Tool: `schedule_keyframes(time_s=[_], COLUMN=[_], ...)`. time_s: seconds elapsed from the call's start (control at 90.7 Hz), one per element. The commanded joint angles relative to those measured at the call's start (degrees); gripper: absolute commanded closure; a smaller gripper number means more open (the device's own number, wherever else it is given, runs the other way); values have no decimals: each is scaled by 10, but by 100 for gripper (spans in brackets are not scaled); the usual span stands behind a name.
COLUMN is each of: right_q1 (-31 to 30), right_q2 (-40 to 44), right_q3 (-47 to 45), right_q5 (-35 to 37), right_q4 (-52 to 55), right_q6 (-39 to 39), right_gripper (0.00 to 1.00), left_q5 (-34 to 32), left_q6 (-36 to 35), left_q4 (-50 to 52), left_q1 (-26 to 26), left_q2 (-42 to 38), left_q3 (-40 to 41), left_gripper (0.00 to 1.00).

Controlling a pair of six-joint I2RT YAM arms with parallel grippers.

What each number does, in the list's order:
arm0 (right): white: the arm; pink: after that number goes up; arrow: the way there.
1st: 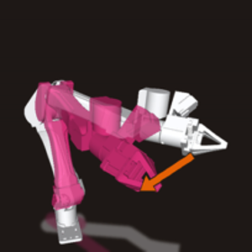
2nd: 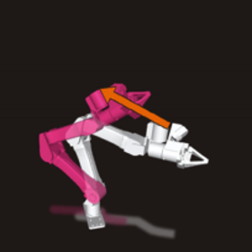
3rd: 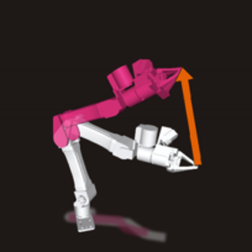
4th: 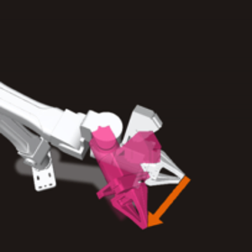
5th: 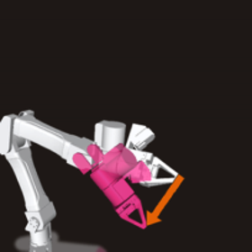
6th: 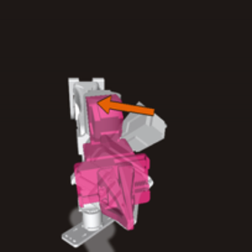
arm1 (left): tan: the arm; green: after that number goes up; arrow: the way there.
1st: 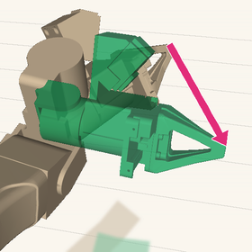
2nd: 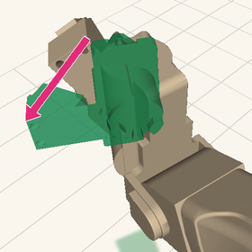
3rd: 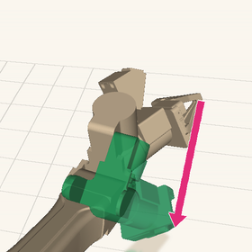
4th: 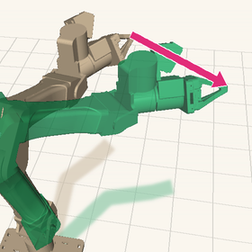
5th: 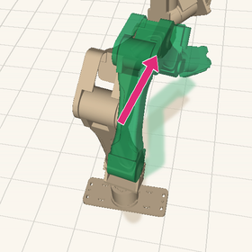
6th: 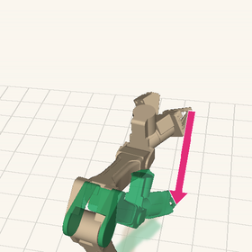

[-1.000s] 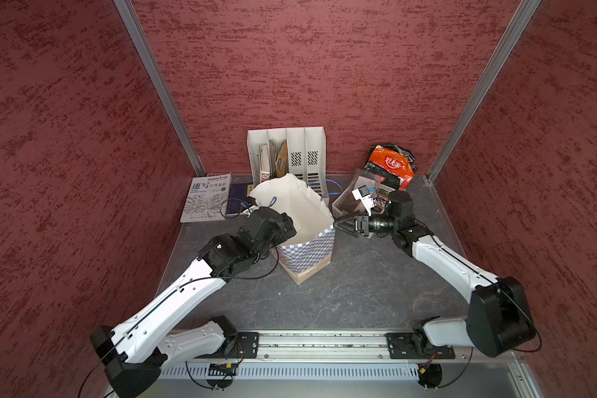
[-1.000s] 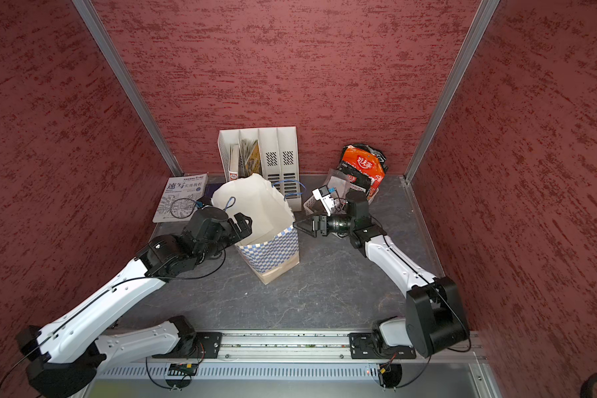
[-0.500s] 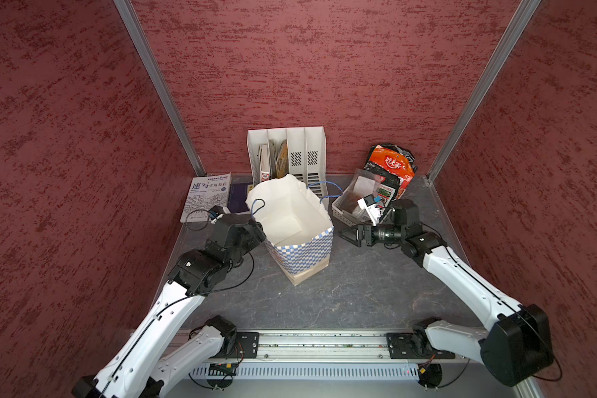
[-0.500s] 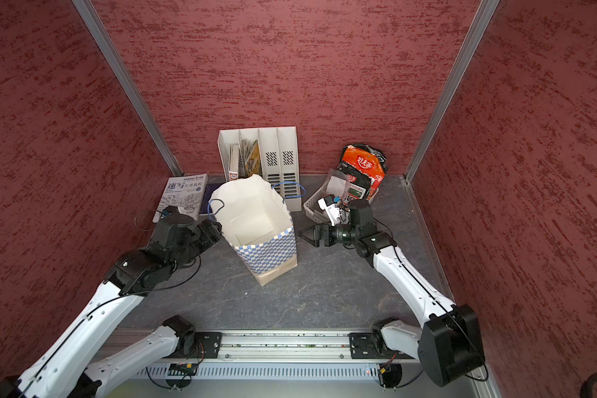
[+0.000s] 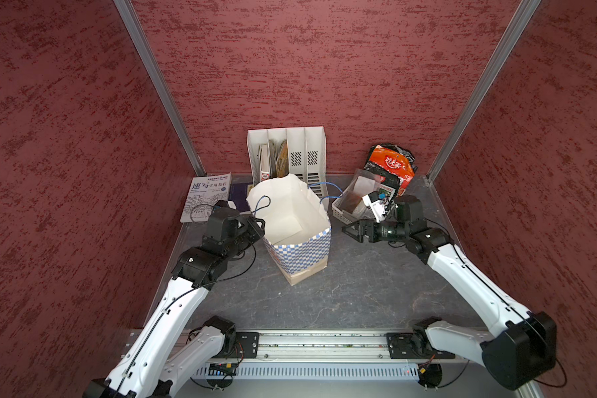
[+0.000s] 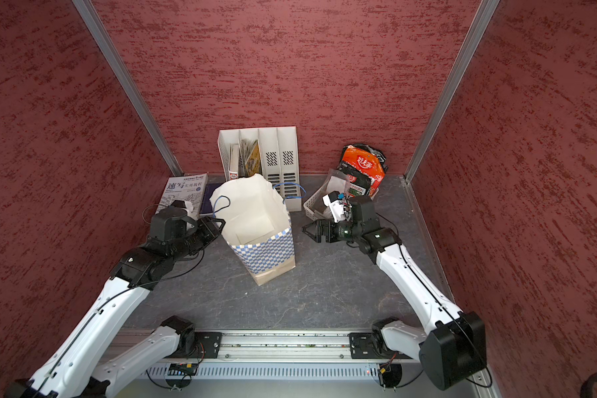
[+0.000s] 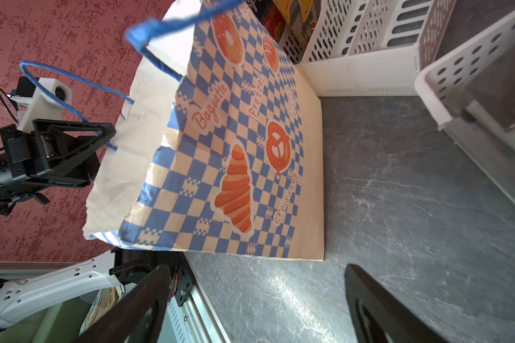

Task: Place the condiment packets inside the bag
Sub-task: Adjust the paper bag at the center of the board.

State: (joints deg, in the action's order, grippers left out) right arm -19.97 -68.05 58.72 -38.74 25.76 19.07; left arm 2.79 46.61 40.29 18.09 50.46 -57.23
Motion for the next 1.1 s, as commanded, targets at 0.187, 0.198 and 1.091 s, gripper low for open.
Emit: schedule_keyframes(time_s=[0.187,0.198,1.091], right_q1=[-50,-53,-6], right_q2=[5,5,-133], right_q3=[115,120,227], right_q5=[63,66,255], right_q4=[126,129,180], right_q6=[-8,-7,-75], right_gripper=[4,5,1], left_q5=[173,179,263], left_q6=[-14,-15,-233], left_q4=[-75,-76,182], left_q1=[-94,-97,-254], left_q2=[-22,-24,-58], left_q3=[24,23,-75], left_gripper=[96,97,100])
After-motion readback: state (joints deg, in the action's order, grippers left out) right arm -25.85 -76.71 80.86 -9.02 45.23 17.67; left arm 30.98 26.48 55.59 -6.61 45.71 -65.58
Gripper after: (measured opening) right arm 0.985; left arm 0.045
